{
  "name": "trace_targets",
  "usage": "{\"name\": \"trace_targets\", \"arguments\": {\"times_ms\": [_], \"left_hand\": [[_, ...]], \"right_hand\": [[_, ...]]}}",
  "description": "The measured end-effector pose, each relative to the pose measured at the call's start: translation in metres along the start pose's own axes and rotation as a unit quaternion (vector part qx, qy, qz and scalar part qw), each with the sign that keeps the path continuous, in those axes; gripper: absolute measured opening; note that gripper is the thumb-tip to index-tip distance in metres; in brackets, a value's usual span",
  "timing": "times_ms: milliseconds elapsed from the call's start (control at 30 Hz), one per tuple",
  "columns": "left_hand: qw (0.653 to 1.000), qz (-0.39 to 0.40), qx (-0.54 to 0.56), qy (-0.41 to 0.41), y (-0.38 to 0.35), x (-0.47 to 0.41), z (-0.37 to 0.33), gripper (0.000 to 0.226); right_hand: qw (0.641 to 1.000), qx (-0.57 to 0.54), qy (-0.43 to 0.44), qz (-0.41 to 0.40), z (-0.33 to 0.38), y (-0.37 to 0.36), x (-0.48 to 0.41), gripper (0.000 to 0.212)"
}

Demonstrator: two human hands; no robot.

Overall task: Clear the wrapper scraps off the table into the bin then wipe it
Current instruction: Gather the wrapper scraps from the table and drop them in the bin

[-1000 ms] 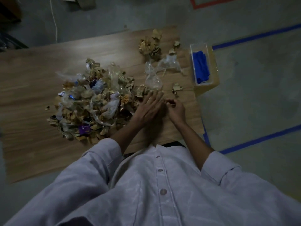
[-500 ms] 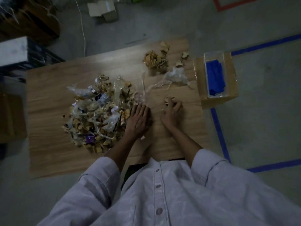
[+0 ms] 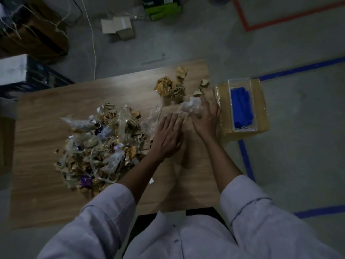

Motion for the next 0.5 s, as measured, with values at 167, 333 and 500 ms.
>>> {"name": "trace_targets", "arguments": {"times_ms": [167, 333, 500], "left_hand": [[0.999, 0.020, 0.040, 0.016, -0.016, -0.013, -0.002, 0.079], [0.995, -0.022, 0.088, 0.046, -0.015, 0.036, 0.000, 0.078], [0.970, -0.113, 0.083, 0.199, 0.006, 0.023, 0.018, 0.059]], "right_hand": [[0.983, 0.100, 0.045, 0.147, -0.009, -0.038, 0.002, 0.066], [0.970, -0.002, 0.094, 0.222, -0.013, -0.028, 0.058, 0.069], [0.986, 0.051, 0.134, 0.083, 0.008, -0.001, -0.022, 0.047]]}}
Point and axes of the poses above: each hand's wrist, its own x-axis away from the middle knuckle, its own y-axis out of the back of the hand, z = x × y, the point moved 1 cm from there along -x, towards the middle knuckle, and after that the axes turned 12 degrees about -x, right-handed, at the moved point
